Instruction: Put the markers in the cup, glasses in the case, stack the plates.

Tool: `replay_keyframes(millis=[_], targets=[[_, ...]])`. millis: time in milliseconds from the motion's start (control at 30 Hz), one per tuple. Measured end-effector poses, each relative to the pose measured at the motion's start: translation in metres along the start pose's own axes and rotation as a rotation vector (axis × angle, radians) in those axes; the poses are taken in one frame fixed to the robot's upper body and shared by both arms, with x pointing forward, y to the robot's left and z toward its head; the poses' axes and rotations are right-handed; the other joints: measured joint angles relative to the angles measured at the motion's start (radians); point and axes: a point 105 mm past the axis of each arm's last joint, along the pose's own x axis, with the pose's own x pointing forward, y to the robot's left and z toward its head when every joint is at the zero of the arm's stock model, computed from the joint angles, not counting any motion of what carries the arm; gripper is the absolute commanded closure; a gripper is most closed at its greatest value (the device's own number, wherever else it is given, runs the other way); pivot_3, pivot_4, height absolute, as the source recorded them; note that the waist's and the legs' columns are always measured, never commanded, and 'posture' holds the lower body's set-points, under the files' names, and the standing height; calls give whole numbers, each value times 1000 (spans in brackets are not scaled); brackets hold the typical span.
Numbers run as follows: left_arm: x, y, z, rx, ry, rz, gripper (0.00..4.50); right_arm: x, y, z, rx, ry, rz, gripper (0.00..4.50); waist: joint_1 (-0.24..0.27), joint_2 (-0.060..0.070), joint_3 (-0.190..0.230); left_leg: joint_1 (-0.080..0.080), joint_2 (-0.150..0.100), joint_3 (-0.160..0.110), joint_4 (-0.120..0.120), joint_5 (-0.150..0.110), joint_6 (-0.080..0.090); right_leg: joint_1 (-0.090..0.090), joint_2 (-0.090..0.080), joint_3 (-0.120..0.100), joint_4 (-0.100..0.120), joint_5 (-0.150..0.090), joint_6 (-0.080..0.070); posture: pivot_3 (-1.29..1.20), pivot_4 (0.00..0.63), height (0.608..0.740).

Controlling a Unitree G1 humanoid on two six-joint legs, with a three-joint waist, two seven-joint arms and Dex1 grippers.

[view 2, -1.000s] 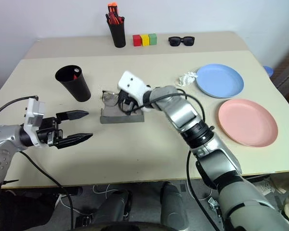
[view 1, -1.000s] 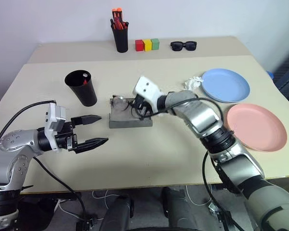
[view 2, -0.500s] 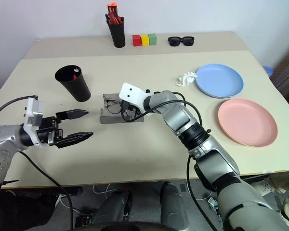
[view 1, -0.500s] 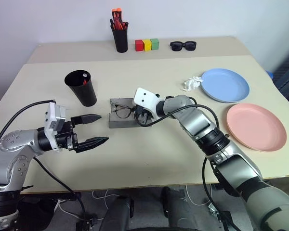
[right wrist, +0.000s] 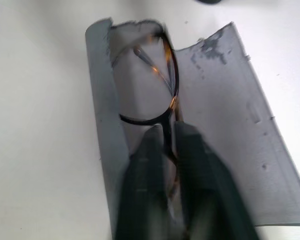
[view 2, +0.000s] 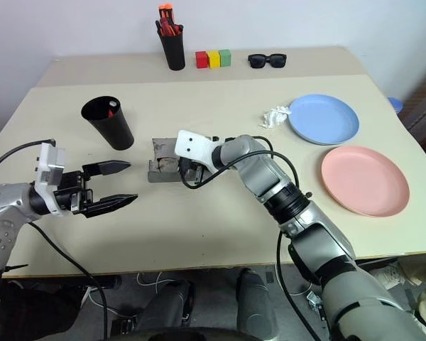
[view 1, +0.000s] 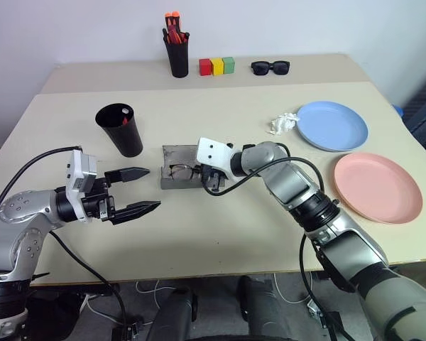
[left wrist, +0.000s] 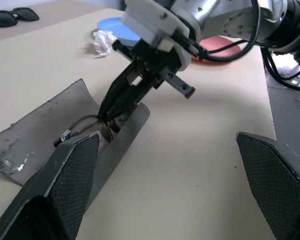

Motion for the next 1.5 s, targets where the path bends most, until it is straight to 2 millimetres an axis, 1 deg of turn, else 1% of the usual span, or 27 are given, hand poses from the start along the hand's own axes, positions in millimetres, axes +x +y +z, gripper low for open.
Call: replay_keyframes(millis=[167,300,367,433,500,567,667,733,800,833,900,933,967,1000,1033,1067,1133,1200,1233,1300,1367,1433,1500], targets=[[1,1,1,13,-2,-1,0,-2,-5,1,3,-6,-32,19,0,0,0,0,0,0,0,0,0,0,0,0,0,0,0,0,150,740],[4,4,5,33,-5,1,0,-5,-12,2,34,-19,-59,19,1,0,0,0,0,0,0,0,0,0,0,0,0,0,0,0,150,740],[6,7,7,38,-13,13,0,-12,-23,7,81,-49,-102,19,2,0,0,0,0,0,0,0,0,0,0,0,0,0,0,0,150,740],[8,12,11,48,-24,33,0,-23,-38,18,122,-94,-151,19,3,0,0,0,0,0,0,0,0,0,0,0,0,0,0,0,150,740],[10,17,11,52,-21,46,0,-35,-48,29,137,-140,-181,19,3,0,0,0,0,-1,0,0,0,0,0,0,0,0,0,0,150,740],[14,21,10,46,-23,56,0,-45,-51,35,158,-175,-187,19,4,0,0,0,0,-1,0,0,0,0,0,0,0,0,0,0,150,740],[19,29,9,40,-24,82,0,-56,-50,38,226,-240,-179,19,4,0,0,0,0,-1,0,0,0,0,0,0,0,0,0,0,150,740],[28,38,14,67,-45,99,0,-68,-46,37,344,-335,-170,19,10,0,0,-1,0,-1,0,0,0,0,0,0,0,0,0,0,150,740],[36,47,21,93,-66,122,0,-78,-38,32,400,-409,-173,19,13,-1,0,-1,0,-2,0,0,0,1,0,0,0,1,0,0,150,740],[42,52,24,113,-75,132,0,-84,-30,20,406,-418,-189,19,17,-1,-1,0,0,-2,1,0,0,2,0,-1,-1,1,0,0,150,740],[51,61,26,135,-83,159,0,-90,-12,-9,418,-367,-205,19,14,-1,-1,-1,-1,-1,1,0,0,2,0,0,-2,1,0,0,150,740],[58,65,25,136,-82,168,536,-95,-2,-25,430,-331,-207,0,13,-1,0,-1,-1,-1,1,0,0,2,-1,0,-2,1,0,0,150,740],[62,68,23,135,-79,176,820,-98,4,-33,438,-313,-203,0,11,-1,0,-1,-1,-1,1,0,0,2,-1,0,-2,1,0,0,150,740],[71,72,20,128,-73,179,1278,-105,12,-40,447,-303,-201,0,9,0,0,-1,-1,0,1,0,0,2,0,0,-2,1,0,0,150,740],[80,78,19,126,-65,191,1848,-114,19,-40,457,-321,-188,0,8,0,0,0,0,0,2,0,0,2,0,0,-2,1,0,0,150,740],[84,83,18,127,-57,208,2314,-120,22,-37,454,-343,-180,0,4,0,0,0,0,0,2,0,0,2,1,0,-2,1,0,0,150,740],[95,98,18,137,-35,262,3280,-136,23,-27,420,-388,-198,0,4,0,0,1,1,0,2,0,0,3,2,0,-1,1,0,0,150,740],[105,114,21,128,-38,327,4352,-144,23,-25,401,-398,-231,0,9,-1,-1,2,1,-1,2,0,0,4,2,0,-1,1,0,0,150,740],[111,121,23,118,-41,355,4434,-144,24,-27,407,-391,-240,0,12,-1,-1,1,1,-1,3,0,0,5,2,0,-2,1,0,0,150,740],[123,128,25,111,-34,380,4434,-140,27,-29,417,-380,-241,0,13,-1,-1,0,1,-1,4,0,0,5,2,0,-2,1,0,0,150,740],[136,131,22,102,7,378,4434,-137,28,-28,422,-381,-241,0,12,-1,-1,0,0,0,4,0,0,5,2,0,-2,1,1,0,150,740],[147,130,11,71,69,358,4434,-135,27,-27,422,-379,-250,0,12,-1,-1,0,0,-1,4,0,0,4,2,0,-2,1,1,0,150,740],[158,128,-3,-7,127,339,4434,-135,26,-27,424,-377,-258,0,11,-1,-1,0,0,-1,4,0,0,4,2,0,-2,1,1,0,150,740]])
